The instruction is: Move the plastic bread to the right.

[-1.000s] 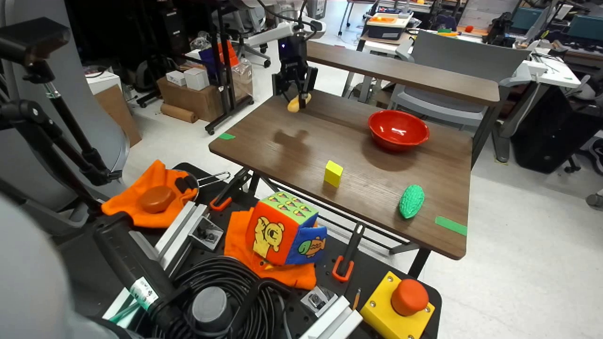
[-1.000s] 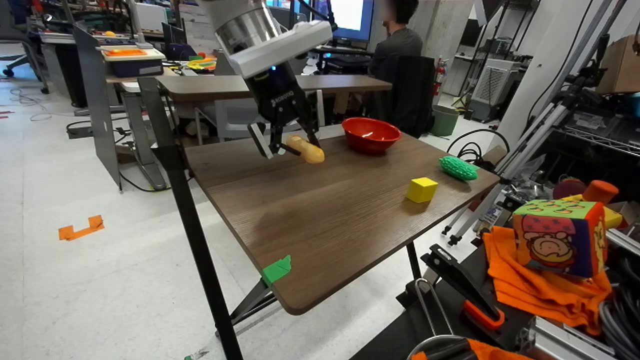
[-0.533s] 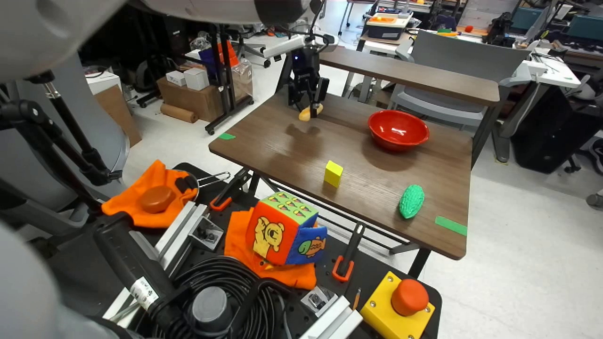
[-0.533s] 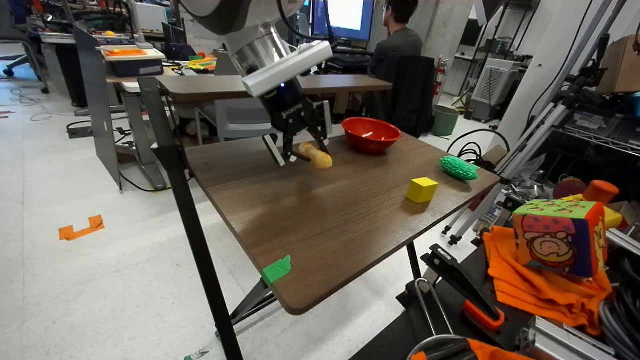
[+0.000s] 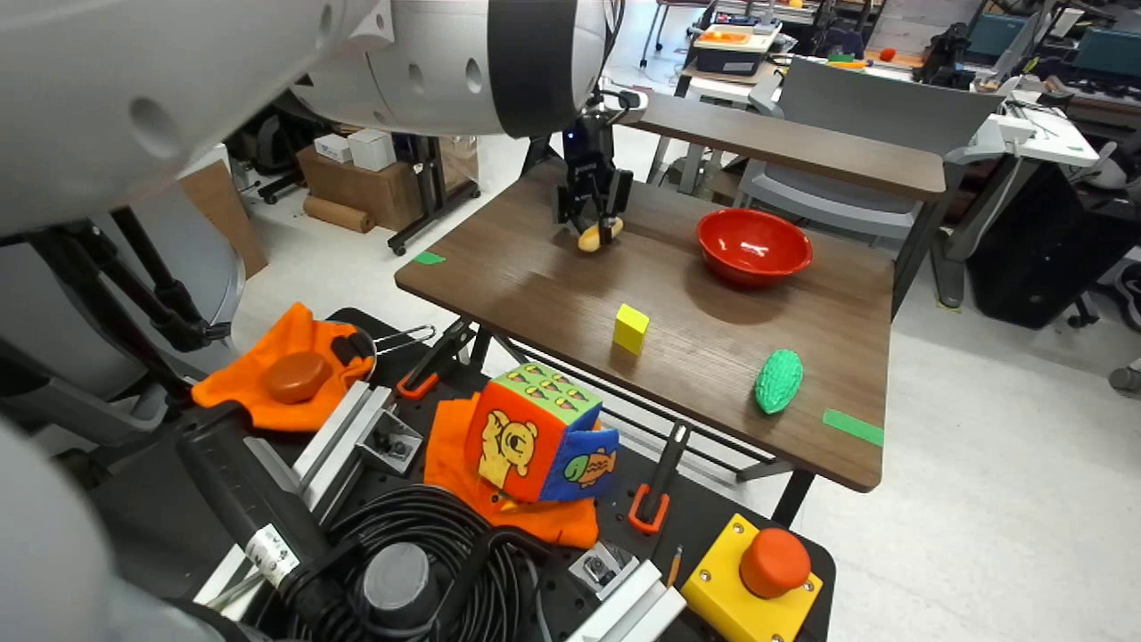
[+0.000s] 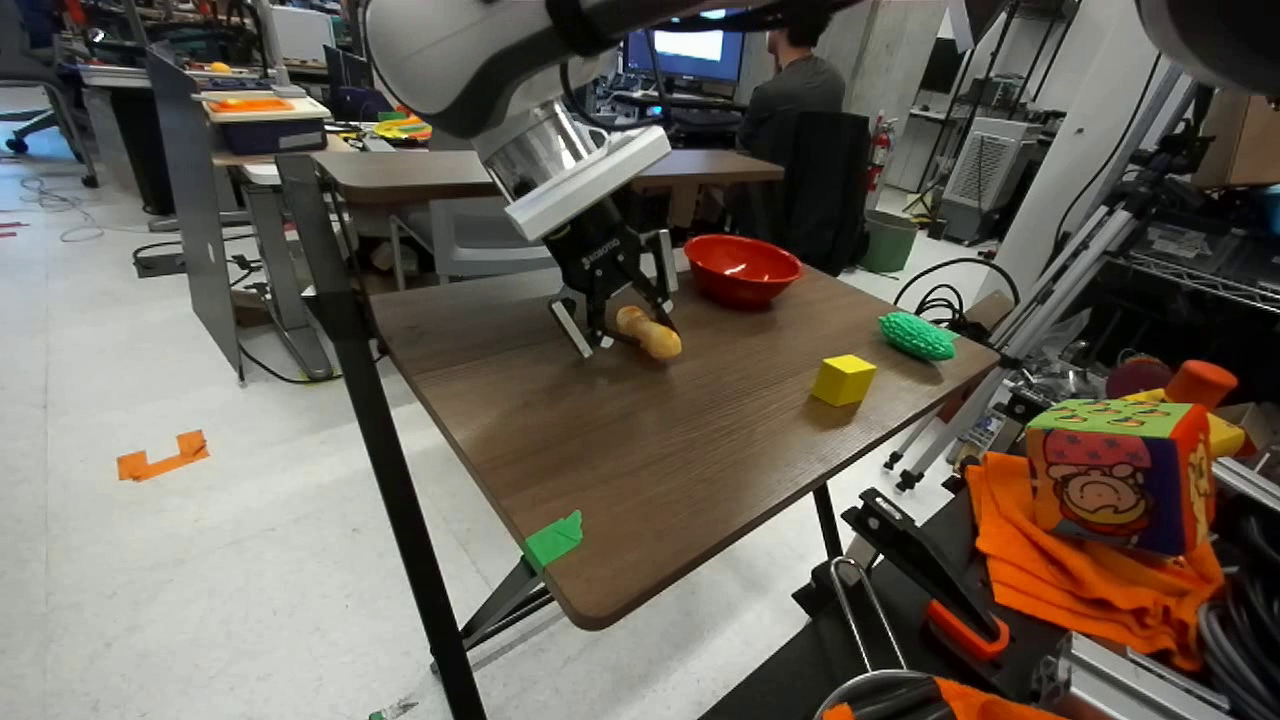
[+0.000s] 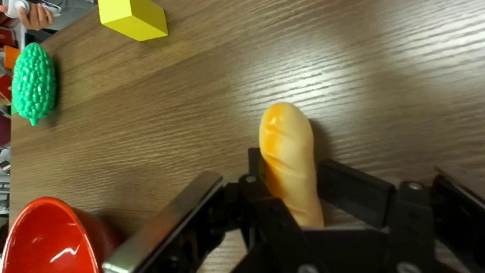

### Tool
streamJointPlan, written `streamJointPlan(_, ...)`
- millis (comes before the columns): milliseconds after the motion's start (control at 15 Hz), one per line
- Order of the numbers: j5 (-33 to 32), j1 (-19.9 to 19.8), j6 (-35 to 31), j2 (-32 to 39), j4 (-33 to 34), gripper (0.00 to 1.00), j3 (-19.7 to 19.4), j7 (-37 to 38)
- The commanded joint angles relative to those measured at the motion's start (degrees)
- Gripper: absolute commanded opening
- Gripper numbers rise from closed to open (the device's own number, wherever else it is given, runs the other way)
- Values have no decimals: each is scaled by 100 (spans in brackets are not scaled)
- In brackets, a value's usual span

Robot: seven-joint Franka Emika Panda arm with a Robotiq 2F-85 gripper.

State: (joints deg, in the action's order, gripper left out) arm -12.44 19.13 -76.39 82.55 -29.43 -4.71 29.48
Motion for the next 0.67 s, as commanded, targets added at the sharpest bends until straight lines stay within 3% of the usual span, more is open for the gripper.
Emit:
streamJointPlan(0,-37,1,511,463,739,64,-216,-206)
streamJointPlan(133,-16,-3,731,466,822,71,-239,-333)
streamJointPlan(200,58,20,700,110,304,80,-194,-328)
streamJointPlan(400,298,17,904,-173,374,99,-29,-284)
streamJointPlan(600,759,-23,764,-706,457,100,257,-90)
